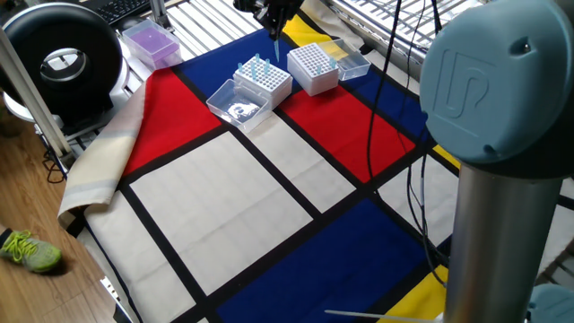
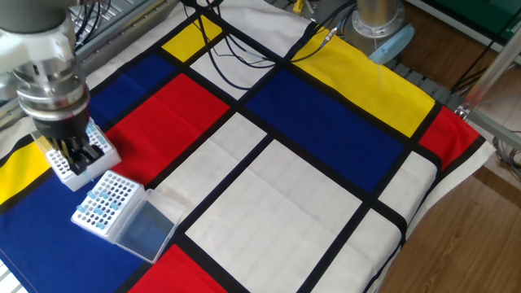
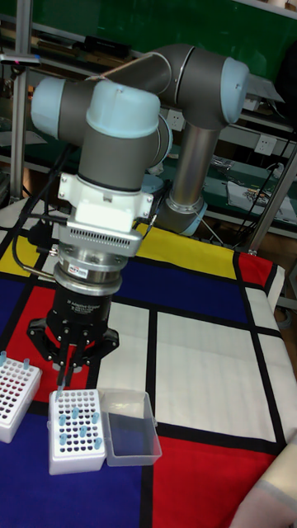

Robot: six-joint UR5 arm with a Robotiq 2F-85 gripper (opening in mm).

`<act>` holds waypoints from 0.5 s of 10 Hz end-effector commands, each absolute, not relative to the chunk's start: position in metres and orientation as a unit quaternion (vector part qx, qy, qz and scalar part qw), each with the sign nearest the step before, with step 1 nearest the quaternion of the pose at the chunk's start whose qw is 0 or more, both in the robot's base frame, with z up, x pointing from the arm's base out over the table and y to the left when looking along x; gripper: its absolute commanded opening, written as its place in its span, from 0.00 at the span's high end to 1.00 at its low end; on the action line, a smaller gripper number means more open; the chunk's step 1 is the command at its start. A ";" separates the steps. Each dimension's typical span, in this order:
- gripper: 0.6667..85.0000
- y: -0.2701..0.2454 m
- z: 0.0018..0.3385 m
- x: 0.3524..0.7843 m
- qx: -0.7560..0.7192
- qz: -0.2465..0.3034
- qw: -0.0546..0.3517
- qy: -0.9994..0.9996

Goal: Transfer all medium pipette tips from one holder to another

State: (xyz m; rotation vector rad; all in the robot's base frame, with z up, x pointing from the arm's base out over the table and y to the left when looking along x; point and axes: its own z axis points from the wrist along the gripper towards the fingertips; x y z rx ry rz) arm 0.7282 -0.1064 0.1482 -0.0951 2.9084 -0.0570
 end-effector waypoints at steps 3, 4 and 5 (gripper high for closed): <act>0.99 -0.143 0.161 0.712 -0.049 -0.021 0.116 0.992; 0.99 -0.150 0.159 0.707 -0.052 -0.018 0.116 0.992; 0.99 -0.158 0.155 0.701 -0.054 -0.014 0.117 0.992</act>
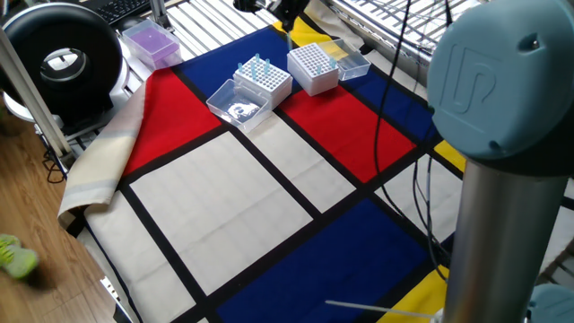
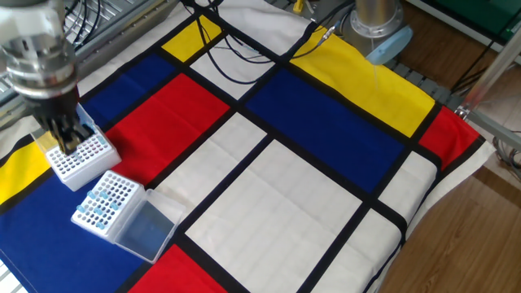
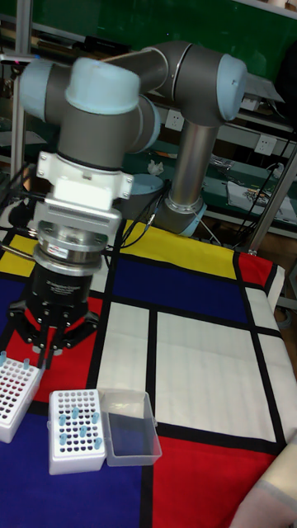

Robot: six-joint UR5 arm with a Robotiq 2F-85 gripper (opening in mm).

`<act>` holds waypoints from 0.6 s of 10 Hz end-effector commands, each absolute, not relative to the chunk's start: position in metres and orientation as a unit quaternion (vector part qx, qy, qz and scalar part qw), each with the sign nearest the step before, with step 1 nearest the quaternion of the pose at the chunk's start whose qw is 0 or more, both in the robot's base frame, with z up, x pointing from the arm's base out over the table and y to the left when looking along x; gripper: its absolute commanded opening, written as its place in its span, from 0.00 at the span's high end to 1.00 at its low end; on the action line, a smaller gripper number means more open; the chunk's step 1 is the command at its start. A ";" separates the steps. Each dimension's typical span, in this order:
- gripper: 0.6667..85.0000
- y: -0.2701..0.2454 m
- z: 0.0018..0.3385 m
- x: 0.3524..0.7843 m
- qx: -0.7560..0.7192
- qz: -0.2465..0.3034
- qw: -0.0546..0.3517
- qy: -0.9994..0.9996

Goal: Transfer all medium pipette tips from one holder to another

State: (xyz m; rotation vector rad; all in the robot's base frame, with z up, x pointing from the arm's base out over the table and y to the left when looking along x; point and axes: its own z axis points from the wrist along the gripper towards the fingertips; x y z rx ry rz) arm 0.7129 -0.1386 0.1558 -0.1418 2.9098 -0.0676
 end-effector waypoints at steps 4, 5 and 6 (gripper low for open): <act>0.99 -0.177 0.141 0.681 -0.061 0.004 0.120 0.991; 0.99 -0.179 0.140 0.679 -0.059 0.004 0.119 0.991; 0.99 -0.178 0.139 0.677 -0.057 0.009 0.118 0.991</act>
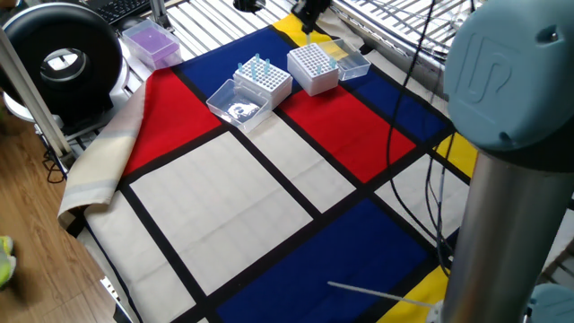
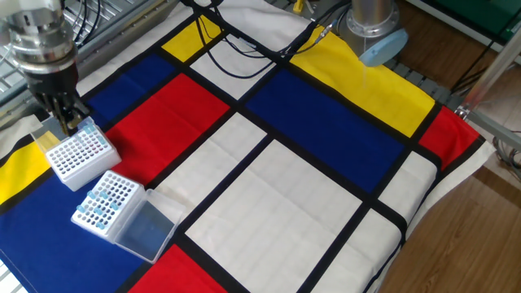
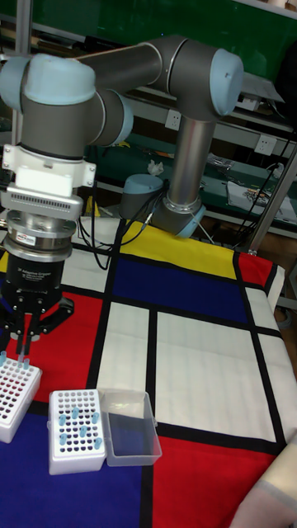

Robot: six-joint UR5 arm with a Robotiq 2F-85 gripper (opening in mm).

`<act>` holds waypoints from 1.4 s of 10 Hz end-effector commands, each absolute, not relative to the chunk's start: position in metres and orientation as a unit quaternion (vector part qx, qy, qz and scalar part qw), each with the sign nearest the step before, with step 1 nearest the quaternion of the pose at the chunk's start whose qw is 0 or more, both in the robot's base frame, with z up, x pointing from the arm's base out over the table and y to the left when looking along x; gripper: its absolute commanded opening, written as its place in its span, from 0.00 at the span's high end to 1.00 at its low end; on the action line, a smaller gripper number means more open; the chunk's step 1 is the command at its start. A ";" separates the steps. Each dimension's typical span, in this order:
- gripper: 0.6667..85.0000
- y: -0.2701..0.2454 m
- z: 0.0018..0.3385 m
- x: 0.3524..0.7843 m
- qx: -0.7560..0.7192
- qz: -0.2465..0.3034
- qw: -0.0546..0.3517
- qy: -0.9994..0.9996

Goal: Transfer all medium pipette tips from one holder to another

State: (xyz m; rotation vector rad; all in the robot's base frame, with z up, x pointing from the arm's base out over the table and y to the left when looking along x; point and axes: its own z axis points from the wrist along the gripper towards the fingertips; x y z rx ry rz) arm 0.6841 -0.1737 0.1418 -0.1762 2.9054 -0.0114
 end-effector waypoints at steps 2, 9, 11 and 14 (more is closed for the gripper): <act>0.99 -0.175 0.137 0.674 -0.051 0.014 0.120 0.991; 0.99 -0.159 0.122 0.677 -0.036 0.024 0.131 0.990; 0.99 -0.159 0.121 0.677 -0.037 0.023 0.131 0.990; 0.99 -0.160 0.118 0.681 -0.040 0.021 0.133 0.990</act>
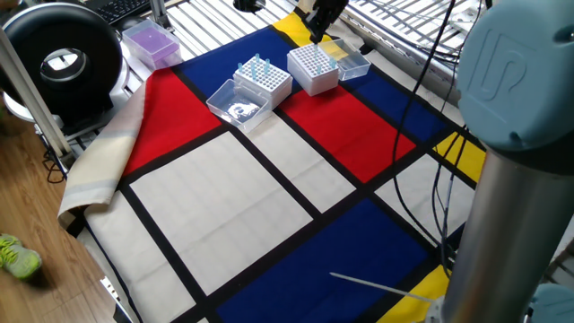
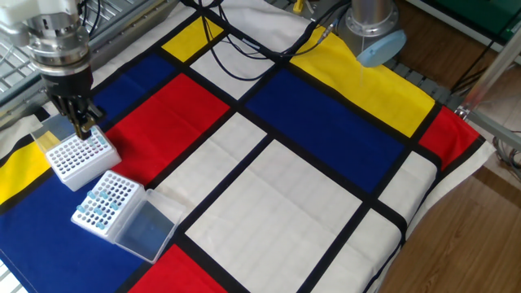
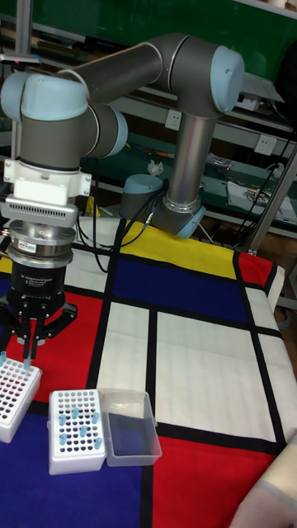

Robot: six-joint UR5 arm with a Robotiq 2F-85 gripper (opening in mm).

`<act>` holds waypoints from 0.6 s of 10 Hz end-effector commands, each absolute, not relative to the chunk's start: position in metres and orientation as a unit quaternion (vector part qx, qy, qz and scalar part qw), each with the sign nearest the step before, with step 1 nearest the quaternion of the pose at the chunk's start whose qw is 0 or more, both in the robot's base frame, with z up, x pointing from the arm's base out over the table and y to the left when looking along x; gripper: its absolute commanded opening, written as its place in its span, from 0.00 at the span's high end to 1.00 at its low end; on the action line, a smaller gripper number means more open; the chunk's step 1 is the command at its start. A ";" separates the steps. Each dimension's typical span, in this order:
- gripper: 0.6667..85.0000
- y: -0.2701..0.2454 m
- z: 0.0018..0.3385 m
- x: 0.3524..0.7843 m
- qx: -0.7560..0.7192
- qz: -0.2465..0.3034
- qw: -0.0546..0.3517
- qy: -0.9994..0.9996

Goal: Transfer all medium pipette tips from one holder to another

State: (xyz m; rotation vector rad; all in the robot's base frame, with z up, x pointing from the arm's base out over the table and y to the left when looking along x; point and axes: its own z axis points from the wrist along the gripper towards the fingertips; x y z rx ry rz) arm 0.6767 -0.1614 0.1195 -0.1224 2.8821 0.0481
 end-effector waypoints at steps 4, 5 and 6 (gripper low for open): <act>0.99 -0.160 0.116 0.684 -0.042 0.022 0.135 0.990; 0.99 -0.160 0.115 0.685 -0.043 0.022 0.135 0.990; 0.99 -0.160 0.112 0.685 -0.046 0.025 0.137 0.989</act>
